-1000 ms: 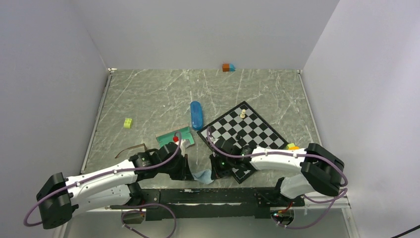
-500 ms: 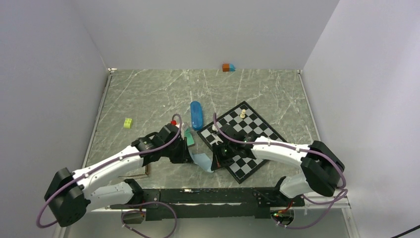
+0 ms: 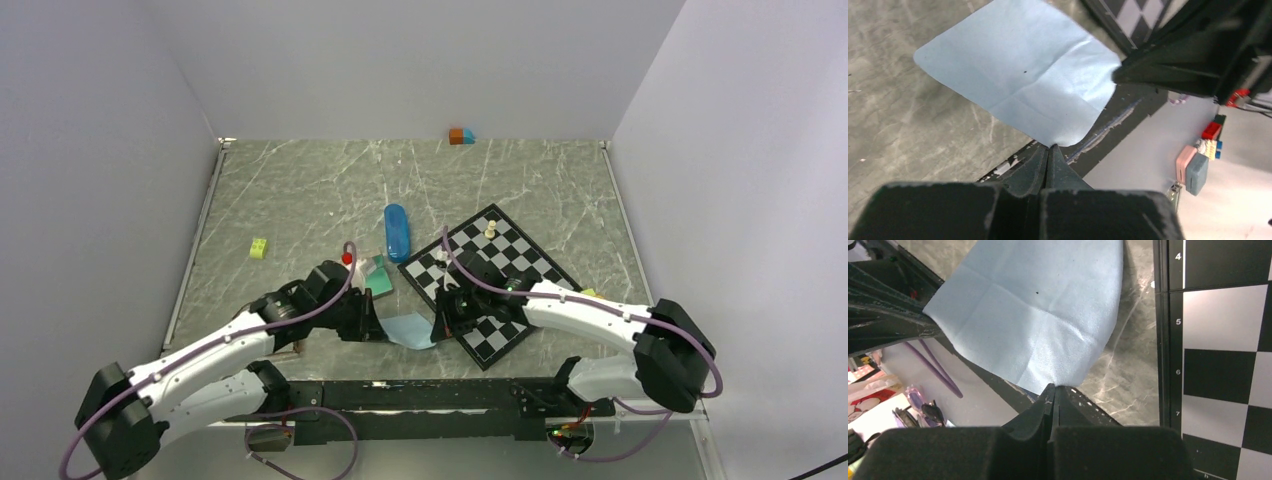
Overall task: Organize the sunglasses
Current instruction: Fold the glasses cleaning cloth at the center of the board.
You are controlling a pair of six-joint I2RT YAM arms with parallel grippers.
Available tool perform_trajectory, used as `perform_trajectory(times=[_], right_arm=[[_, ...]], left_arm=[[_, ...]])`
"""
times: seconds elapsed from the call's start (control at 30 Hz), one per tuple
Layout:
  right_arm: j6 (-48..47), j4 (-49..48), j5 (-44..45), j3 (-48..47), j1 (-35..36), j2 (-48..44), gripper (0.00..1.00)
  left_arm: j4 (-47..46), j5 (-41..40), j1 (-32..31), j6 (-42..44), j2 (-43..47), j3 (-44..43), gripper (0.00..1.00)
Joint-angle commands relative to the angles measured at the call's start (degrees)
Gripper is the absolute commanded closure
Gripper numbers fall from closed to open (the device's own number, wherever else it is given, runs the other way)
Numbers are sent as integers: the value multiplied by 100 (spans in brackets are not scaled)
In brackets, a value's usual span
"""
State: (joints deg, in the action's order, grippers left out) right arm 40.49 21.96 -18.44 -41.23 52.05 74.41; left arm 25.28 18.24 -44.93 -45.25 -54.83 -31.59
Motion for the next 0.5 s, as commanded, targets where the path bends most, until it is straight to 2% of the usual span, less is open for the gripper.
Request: perform_trajectory(times=[0.0, 0.13, 0.47], right_arm=[[173, 346, -488, -158, -9, -350, 100], [439, 562, -1248, -83, 11, -490, 100], [812, 1214, -2339, -79, 33, -943, 100]], left_arm=[[-153, 513, -65, 244, 598, 32, 100], [82, 648, -328, 197, 965, 8, 100], [496, 723, -723, -362, 1418, 1, 100]])
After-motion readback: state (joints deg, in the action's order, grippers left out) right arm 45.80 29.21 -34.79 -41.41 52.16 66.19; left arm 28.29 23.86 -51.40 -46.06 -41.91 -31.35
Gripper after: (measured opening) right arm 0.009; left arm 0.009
